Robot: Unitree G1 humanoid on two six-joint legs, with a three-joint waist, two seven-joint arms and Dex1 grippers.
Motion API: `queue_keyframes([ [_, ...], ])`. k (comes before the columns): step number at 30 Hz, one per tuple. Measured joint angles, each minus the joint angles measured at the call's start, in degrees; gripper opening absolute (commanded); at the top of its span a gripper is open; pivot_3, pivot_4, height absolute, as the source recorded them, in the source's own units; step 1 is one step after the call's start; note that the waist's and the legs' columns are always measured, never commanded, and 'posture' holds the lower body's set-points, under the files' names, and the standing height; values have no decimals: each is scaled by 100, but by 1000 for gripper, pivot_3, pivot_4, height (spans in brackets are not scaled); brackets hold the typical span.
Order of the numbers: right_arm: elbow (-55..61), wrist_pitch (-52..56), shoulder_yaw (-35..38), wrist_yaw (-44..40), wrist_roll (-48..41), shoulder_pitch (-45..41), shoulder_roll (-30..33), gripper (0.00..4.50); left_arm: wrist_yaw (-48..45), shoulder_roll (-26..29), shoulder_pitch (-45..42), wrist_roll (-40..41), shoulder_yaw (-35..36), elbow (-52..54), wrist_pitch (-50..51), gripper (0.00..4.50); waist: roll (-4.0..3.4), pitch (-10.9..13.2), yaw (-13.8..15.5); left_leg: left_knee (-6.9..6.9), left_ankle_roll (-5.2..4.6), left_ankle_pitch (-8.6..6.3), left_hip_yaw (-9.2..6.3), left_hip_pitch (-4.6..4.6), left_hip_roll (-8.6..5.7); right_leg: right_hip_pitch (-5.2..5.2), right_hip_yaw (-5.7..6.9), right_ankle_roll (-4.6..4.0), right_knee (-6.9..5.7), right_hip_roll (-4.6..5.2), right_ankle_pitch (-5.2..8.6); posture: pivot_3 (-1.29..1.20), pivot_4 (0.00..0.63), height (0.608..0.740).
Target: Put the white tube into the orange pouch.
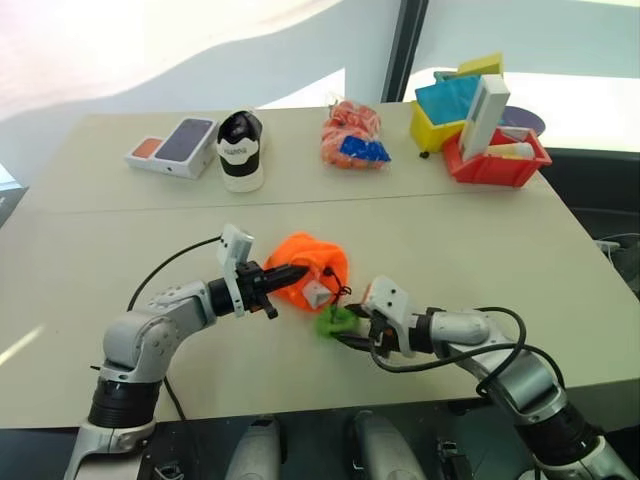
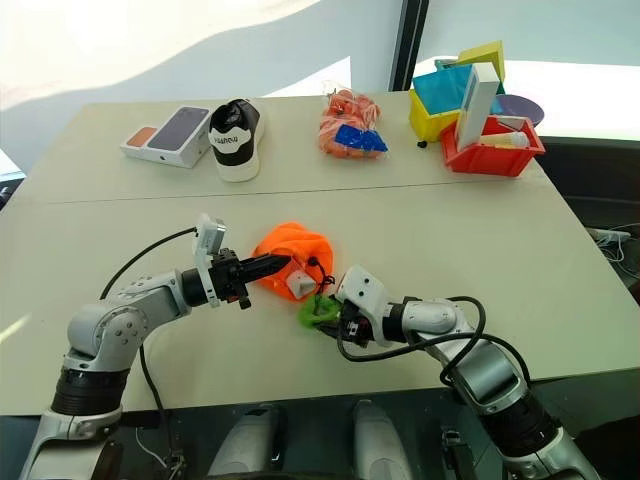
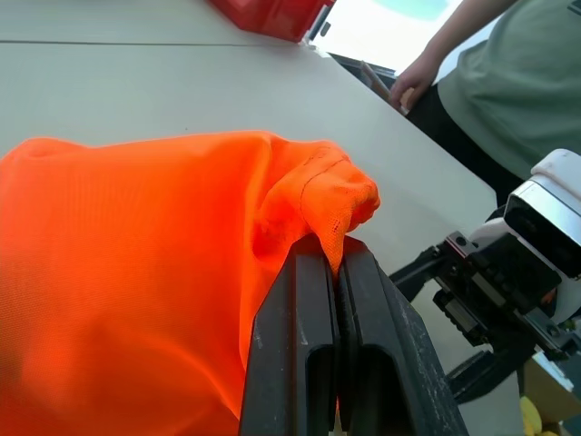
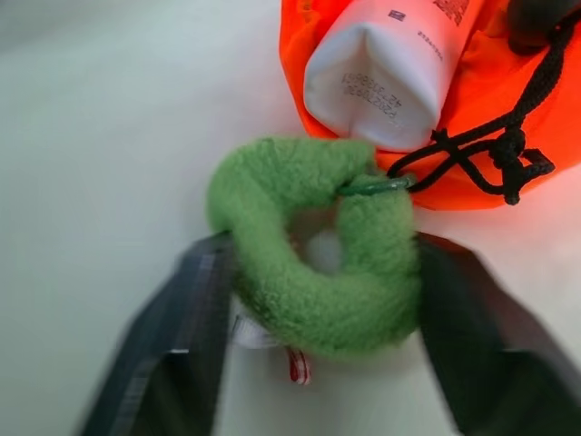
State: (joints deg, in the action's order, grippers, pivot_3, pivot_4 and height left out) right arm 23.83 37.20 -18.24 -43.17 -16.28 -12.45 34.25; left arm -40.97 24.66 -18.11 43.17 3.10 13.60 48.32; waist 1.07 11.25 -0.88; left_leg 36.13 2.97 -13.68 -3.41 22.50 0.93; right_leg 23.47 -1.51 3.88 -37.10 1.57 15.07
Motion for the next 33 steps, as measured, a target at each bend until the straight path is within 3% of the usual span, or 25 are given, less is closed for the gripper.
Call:
queue_keyframes([
  [2,2,-48,25,-44,16,39,41,174,4,-1,5,0,-3,4,0,0,0,0,1,0,0,0,0,0,0,0,0,1,0,0,1,0,150,740],
  [9,410,84,1205,-406,-705,688,523,77,-40,27,32,-48,-139,28,-34,0,2,1,16,1,0,0,0,0,-1,-3,0,3,2,1,3,0,150,740],
  [12,602,163,1903,-544,-1142,1036,710,0,-350,239,82,-89,-398,134,-42,941,2,1,7,0,0,0,1,-1,-1,-3,0,6,2,0,5,0,150,740],
  [19,425,152,2903,-505,-1418,1249,812,0,-1030,1078,381,-763,-880,187,-536,4452,1,1,6,0,0,0,5,-4,0,-2,-4,7,3,1,12,0,150,740],
  [27,164,111,3308,-676,-1583,1262,957,0,-1389,1363,388,-1044,-827,-27,-951,4452,2,2,24,0,0,0,6,4,0,-1,-4,7,13,5,11,0,150,740],
  [33,14,110,3471,-610,-1668,1109,943,0,-1449,1285,-476,-736,-411,-22,-917,4452,5,3,20,3,0,0,7,4,-1,-4,-2,11,12,4,11,0,150,740],
])
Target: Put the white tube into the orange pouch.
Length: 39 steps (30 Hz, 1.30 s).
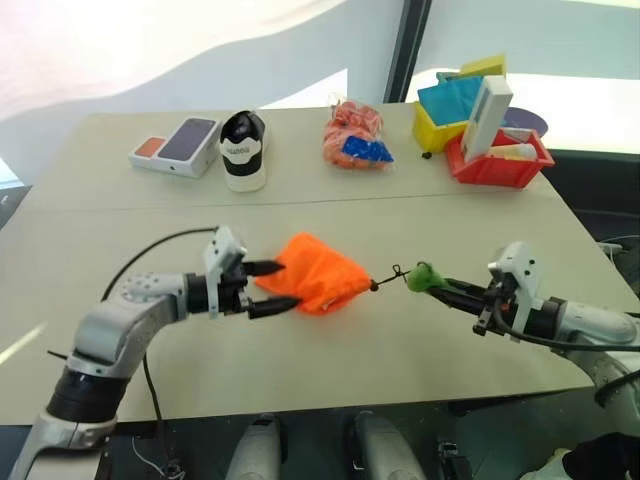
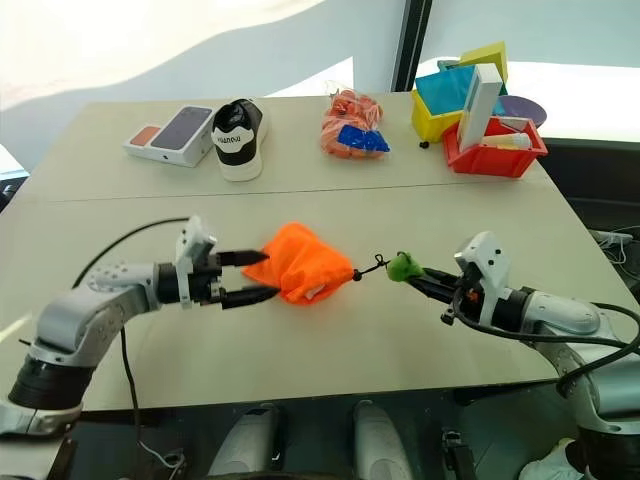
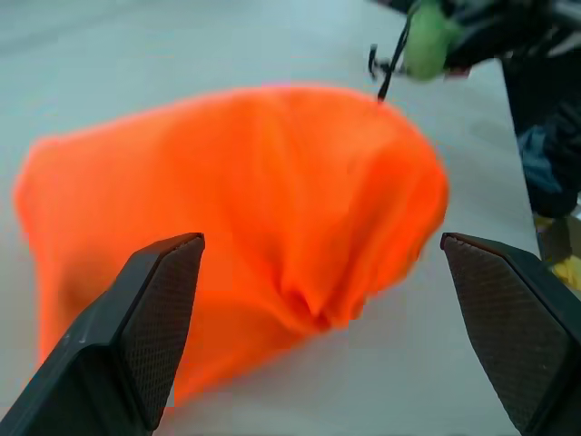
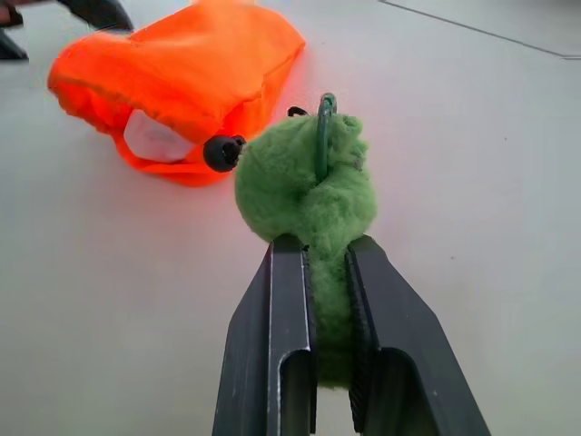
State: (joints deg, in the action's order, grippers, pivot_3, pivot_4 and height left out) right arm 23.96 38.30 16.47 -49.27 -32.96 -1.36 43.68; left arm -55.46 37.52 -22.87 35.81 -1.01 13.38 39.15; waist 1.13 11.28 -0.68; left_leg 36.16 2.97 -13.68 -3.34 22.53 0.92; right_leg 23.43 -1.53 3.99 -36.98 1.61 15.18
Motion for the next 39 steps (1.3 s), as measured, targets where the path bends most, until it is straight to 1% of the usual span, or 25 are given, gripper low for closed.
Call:
queue_keyframes([
  [2,-106,1,51,83,-54,-100,-71,0,-90,-102,-229,-55,-98,-26,-82,4452,0,0,-3,-1,0,0,2,1,-1,1,-2,1,0,0,-2,0,150,740],
  [5,-179,3,133,187,-153,-236,-135,0,-162,-442,-628,-218,-483,-252,-192,4452,0,0,-1,-1,0,0,1,1,-1,0,-2,-9,-1,-3,-11,0,150,740],
  [8,-164,4,176,227,-207,-247,-135,0,-245,-702,-947,-457,-844,-539,-338,4452,0,0,-1,-3,0,0,0,1,-1,1,-1,4,-2,-5,-17,0,150,740],
  [11,-92,14,199,259,-255,-223,-134,0,-316,-1142,-1436,-846,-1229,-1061,-624,4452,1,0,10,1,0,0,0,2,-3,0,-1,8,-1,-5,-13,0,150,740],
  [13,50,19,198,277,-332,-209,-131,0,-431,-1493,-1883,-1131,-1526,-1663,-863,4452,2,1,11,4,0,0,0,3,-5,-2,-1,17,-1,-5,-8,0,150,740],
  [15,179,18,188,282,-360,-205,-127,0,-614,-1713,-2234,-1358,-1764,-2201,-1059,4452,1,1,-8,3,0,0,1,1,-6,-1,-2,19,-1,-5,-8,0,150,740],
  [19,193,18,165,322,-364,-188,-120,0,-1151,-2098,-2732,-1579,-1971,-3248,-1273,4452,1,1,-29,-3,-5,-2,-4,-2,-4,3,1,23,-9,-11,-11,0,150,740],
  [24,350,0,37,345,-327,-178,-104,0,-1724,-2404,-3112,-1828,-2072,-4204,-1501,4452,1,1,-26,-3,-6,-3,-4,1,-4,3,1,25,-9,-10,-12,0,150,740],
  [27,483,-50,-44,350,-285,-172,-85,0,-2014,-2484,-3156,-1921,-2070,-4500,-1581,4452,1,1,-27,-3,-6,-3,-4,1,-4,3,1,27,-9,-9,-11,0,150,740],
  [33,647,-191,-85,290,-202,-139,12,0,-2285,-2475,-3132,-2068,-2067,-4595,-1605,4452,1,1,-17,-2,-6,-3,-4,1,-4,3,1,27,-10,-9,-11,0,150,740],
  [39,711,-214,-155,258,-215,-139,13,0,-2141,-2466,-2801,-2298,-2060,-4466,-1951,4452,1,1,-10,-1,-6,-3,-5,1,-3,2,1,22,-11,-8,-16,0,150,740],
])
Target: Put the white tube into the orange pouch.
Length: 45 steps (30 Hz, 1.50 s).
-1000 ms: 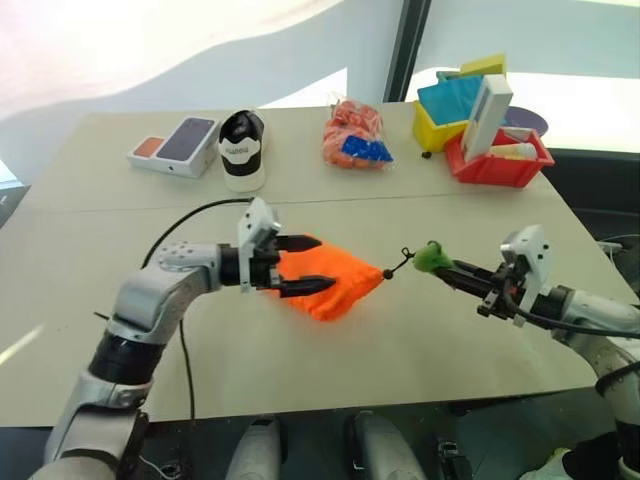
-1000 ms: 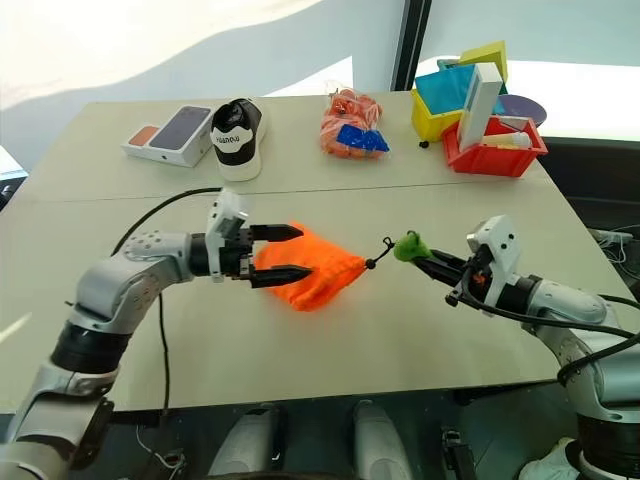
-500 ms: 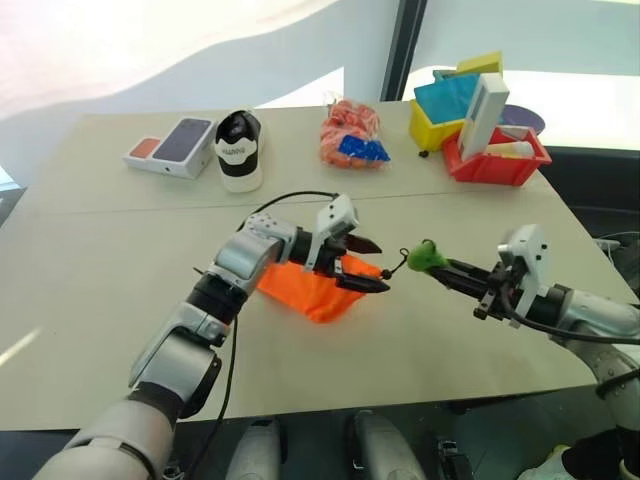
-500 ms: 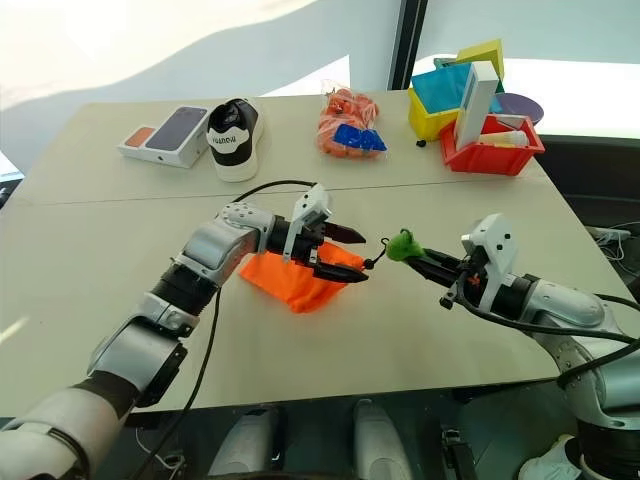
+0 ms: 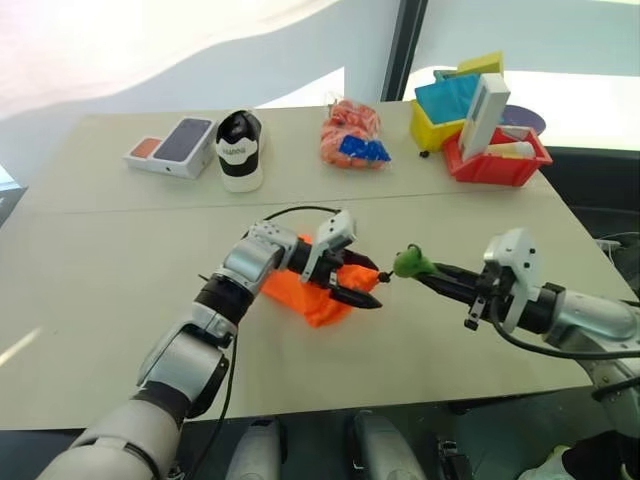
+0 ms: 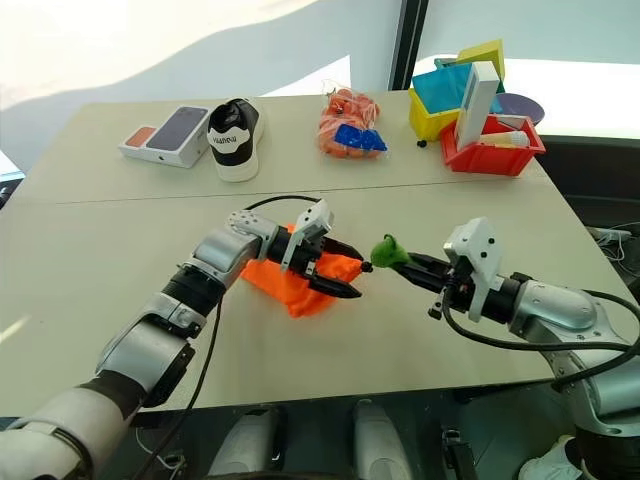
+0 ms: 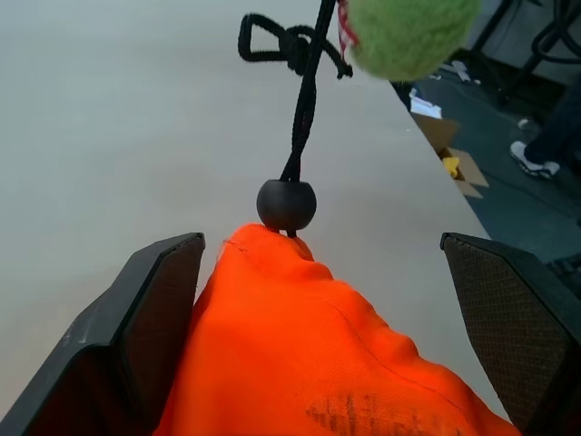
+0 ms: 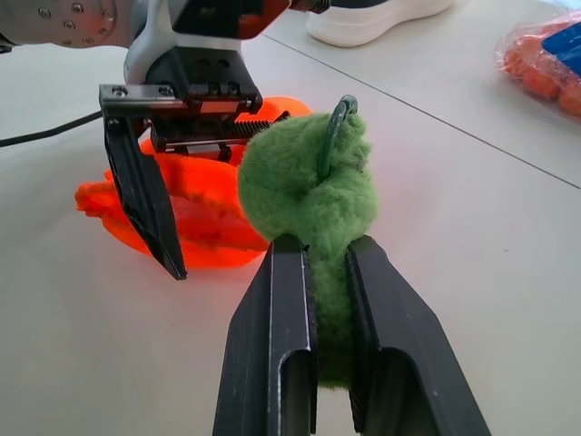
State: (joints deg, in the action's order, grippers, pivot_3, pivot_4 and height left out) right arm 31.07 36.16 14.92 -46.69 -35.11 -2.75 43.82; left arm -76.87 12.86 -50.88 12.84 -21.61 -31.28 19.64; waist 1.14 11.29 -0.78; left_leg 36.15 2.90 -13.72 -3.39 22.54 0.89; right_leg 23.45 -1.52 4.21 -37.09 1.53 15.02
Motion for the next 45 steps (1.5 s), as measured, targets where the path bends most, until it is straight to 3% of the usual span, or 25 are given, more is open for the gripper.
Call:
queue_keyframes([
  [10,23,-6,-4,-58,-172,-32,-6,0,886,-160,750,-190,237,744,-920,4452,-1,0,10,2,0,0,-1,-3,0,-2,0,-5,-4,1,-5,0,150,740],
  [16,23,-38,-74,-7,-170,-32,-40,0,2255,-62,1548,-1203,195,1500,-2285,4452,-2,-1,4,-2,0,0,0,-7,1,-3,-5,-4,-5,2,-5,0,150,740],
  [21,22,-51,-105,26,-211,-40,-121,0,2959,-122,2134,-1575,115,2267,-2303,4452,-3,-2,35,9,0,0,-1,-8,0,-11,-2,-4,-6,3,-6,0,150,740],
  [26,33,72,-23,58,-667,51,-279,0,3607,-230,2261,-1856,102,2365,-2164,4452,-3,-2,22,12,0,0,0,-11,-1,-15,-2,-5,-7,3,-6,0,150,740],
  [34,354,356,447,402,-1565,779,-499,0,3415,1,2276,-1603,168,2288,-2321,4452,-7,-6,7,7,0,0,0,-18,2,-16,-2,-7,-10,0,-7,0,150,740],
  [45,596,353,366,625,-1848,1437,-661,0,2812,684,2128,-1330,343,1583,-2688,4452,-13,-12,12,15,0,0,0,-23,2,-26,-3,-17,-8,0,12,0,150,740],
])
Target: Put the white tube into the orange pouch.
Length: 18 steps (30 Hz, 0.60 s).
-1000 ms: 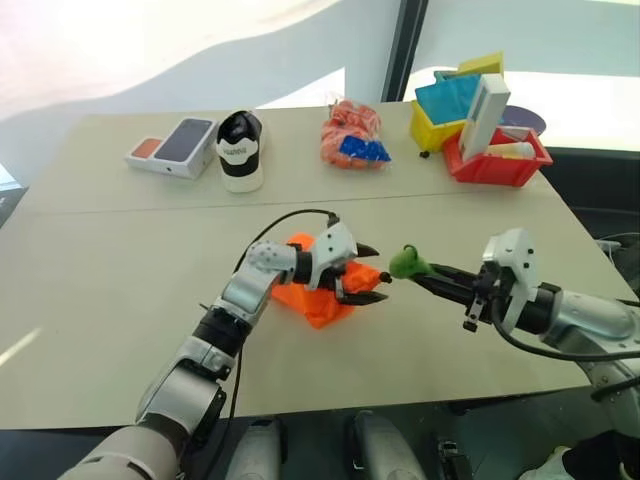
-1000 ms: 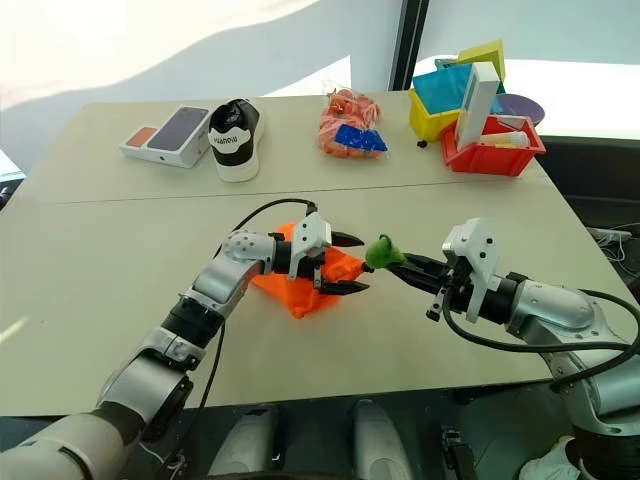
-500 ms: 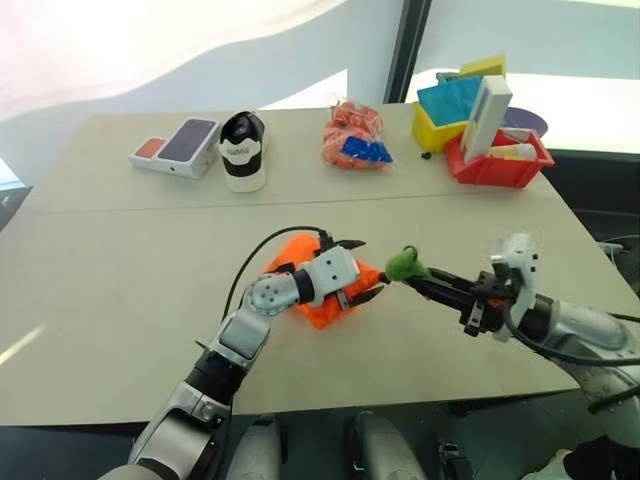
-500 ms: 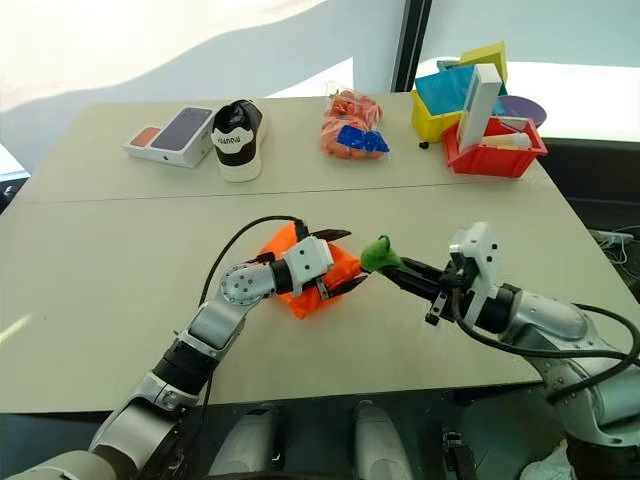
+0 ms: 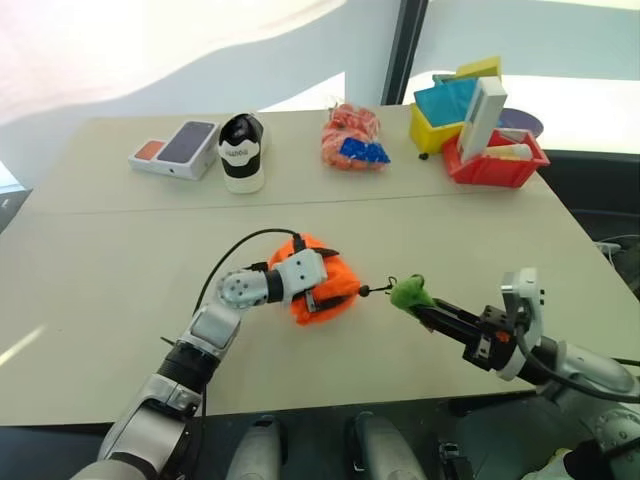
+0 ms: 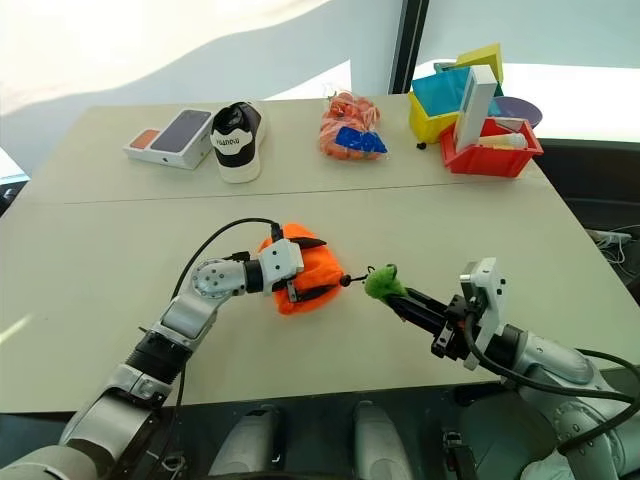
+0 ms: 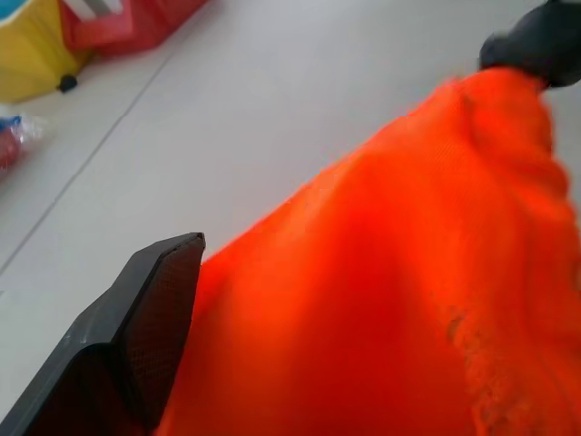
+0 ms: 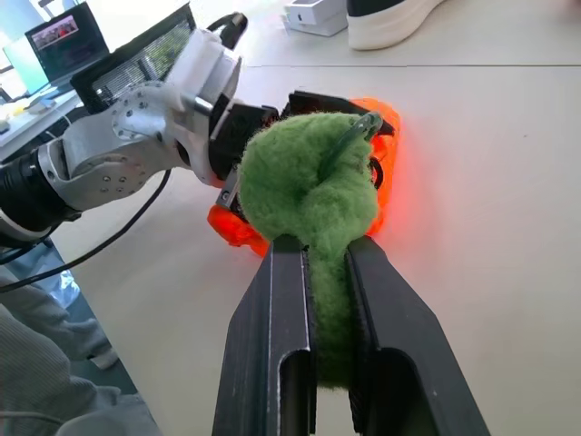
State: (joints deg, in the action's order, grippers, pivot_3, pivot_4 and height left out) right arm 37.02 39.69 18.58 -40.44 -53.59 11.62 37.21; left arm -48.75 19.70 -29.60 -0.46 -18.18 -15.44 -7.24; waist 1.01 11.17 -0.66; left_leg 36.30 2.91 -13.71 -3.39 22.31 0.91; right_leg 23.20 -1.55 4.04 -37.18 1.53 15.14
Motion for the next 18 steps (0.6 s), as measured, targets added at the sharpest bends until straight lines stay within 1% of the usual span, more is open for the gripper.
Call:
queue_keyframes([
  [4,50,0,-172,95,-77,-81,-48,0,-144,146,-34,122,115,-134,-106,4452,0,0,-12,-3,0,0,0,0,1,2,0,1,1,0,-1,0,150,740],
  [9,44,-4,-389,131,-72,-217,-71,0,-399,228,44,382,219,-16,30,4452,0,0,-8,-4,0,0,0,2,1,3,0,0,1,0,-1,0,150,740],
  [13,31,-6,-485,129,-67,-355,-62,0,-802,249,185,941,338,447,655,4452,0,0,-4,-3,0,0,-1,5,1,4,0,1,2,1,-1,0,150,740],
  [18,29,-9,-613,59,58,-403,64,0,-1368,380,42,1407,354,751,1418,4452,1,1,-1,-2,0,0,-1,6,1,5,1,0,3,0,0,0,150,740],
])
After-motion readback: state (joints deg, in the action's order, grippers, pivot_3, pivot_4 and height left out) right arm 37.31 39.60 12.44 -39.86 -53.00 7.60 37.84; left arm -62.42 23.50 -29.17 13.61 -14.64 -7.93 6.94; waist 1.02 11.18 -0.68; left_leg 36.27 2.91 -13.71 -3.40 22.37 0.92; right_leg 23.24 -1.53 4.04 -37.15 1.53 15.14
